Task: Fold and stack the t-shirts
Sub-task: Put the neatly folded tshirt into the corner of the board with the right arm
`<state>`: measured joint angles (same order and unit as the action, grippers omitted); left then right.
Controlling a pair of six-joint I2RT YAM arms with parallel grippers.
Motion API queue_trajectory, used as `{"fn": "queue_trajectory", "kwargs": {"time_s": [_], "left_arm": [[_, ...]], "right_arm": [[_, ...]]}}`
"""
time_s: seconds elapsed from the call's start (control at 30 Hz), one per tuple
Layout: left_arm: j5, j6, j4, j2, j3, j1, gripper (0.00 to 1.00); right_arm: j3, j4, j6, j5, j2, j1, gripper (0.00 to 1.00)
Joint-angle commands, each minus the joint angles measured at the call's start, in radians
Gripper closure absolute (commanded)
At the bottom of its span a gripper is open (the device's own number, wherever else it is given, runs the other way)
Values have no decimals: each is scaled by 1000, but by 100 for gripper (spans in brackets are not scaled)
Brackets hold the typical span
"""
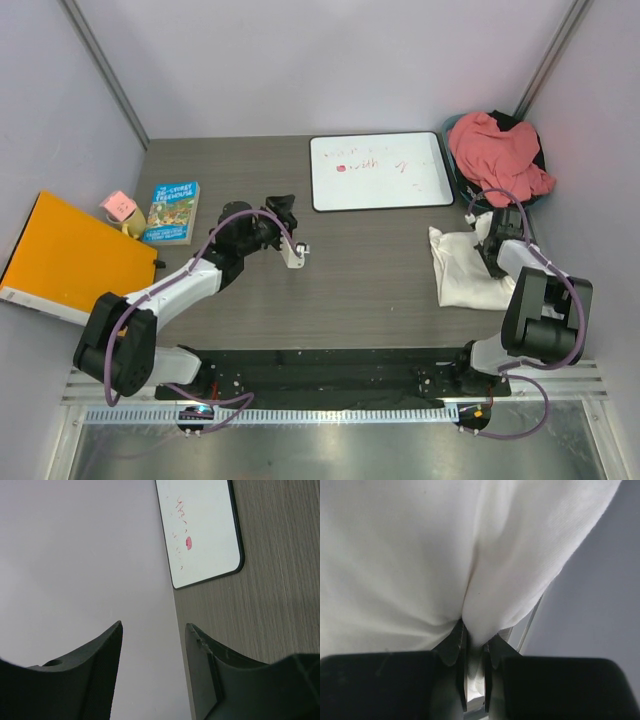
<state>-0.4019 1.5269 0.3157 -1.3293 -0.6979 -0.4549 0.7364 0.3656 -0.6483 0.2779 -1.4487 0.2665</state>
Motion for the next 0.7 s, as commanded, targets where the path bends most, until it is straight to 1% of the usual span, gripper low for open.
{"fn": "queue_trajectory", "kwargs": {"time_s": [0.0, 0.1, 0.3, 0.53, 0.57, 0.63, 0.67], "left_arm": [[-31, 10, 11, 4, -32, 5, 46], [-34, 12, 6, 5, -31, 5, 46], [-34, 12, 3, 10, -28, 5, 46], [-43, 16, 2, 10, -23, 5, 45], [-43, 18, 3, 12, -23, 5, 45], [-43, 18, 5, 13, -22, 5, 42], [-43, 19, 5, 15, -23, 5, 41]], "right_arm": [[11, -115, -71, 38, -36, 42, 99], [21, -119, -77, 43, -50, 48, 99], [6, -189, -122, 64, -58, 76, 99], [17, -211, -113, 87, -82, 99, 99], [15, -215, -109, 95, -82, 99, 93], [11, -232, -102, 133, -78, 99, 65], [5, -273, -102, 153, -61, 99, 34]]}}
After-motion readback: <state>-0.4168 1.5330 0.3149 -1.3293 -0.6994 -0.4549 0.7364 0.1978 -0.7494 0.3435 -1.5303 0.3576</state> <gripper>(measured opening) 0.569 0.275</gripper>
